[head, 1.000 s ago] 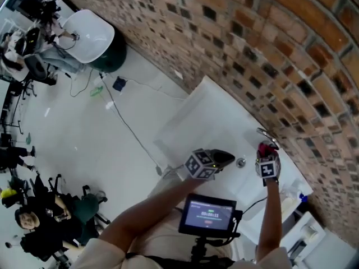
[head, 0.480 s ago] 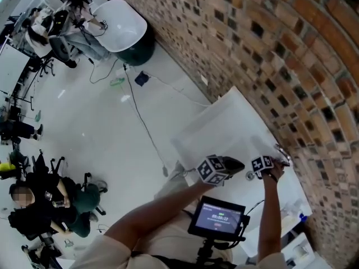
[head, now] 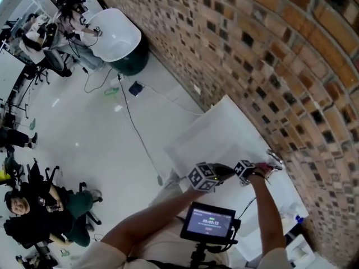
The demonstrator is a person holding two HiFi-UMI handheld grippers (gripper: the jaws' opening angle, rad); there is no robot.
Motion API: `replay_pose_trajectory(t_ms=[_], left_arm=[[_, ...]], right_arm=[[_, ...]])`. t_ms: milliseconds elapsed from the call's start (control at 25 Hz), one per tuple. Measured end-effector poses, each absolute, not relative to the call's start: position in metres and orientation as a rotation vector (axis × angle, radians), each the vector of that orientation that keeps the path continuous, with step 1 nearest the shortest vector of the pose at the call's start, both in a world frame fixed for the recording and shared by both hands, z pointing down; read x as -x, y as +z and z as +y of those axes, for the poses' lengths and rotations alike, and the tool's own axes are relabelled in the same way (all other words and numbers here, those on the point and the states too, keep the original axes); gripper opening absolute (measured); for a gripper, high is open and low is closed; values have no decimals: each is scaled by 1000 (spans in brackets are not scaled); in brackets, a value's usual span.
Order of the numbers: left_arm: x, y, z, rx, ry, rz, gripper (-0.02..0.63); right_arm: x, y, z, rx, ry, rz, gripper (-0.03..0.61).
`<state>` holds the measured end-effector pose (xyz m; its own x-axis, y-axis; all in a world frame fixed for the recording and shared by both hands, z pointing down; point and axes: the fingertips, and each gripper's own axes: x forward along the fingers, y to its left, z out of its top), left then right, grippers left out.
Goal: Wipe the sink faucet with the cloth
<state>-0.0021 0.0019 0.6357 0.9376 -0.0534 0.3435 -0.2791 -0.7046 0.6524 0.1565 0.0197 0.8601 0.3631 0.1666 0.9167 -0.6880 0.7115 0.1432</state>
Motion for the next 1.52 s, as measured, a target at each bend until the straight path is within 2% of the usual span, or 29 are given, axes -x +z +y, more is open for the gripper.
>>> replay_pose_trajectory(t_ms=[640,1000,1120,1320,1520], left_arm=[[-7,605,-20,-2392,327,-168,6],[-33,593,-20,-2463,276,-68,6],[-37,588,-18,-2481,242,-57,6],[-37,592,-22,-2530,263,-121,6],[-38,598,-17,-2516,289,-130,6]], right_arm=[[-114,777,78,-1077,882,-1529,101],[-179,696,106,-1827,1488,-1857,103],[-205,673,114,-2021,1547,-1914,103],[-233,688,124,-2182,1546,-1809,103],[-232,772,126,-2229,1593,-1516,103]])
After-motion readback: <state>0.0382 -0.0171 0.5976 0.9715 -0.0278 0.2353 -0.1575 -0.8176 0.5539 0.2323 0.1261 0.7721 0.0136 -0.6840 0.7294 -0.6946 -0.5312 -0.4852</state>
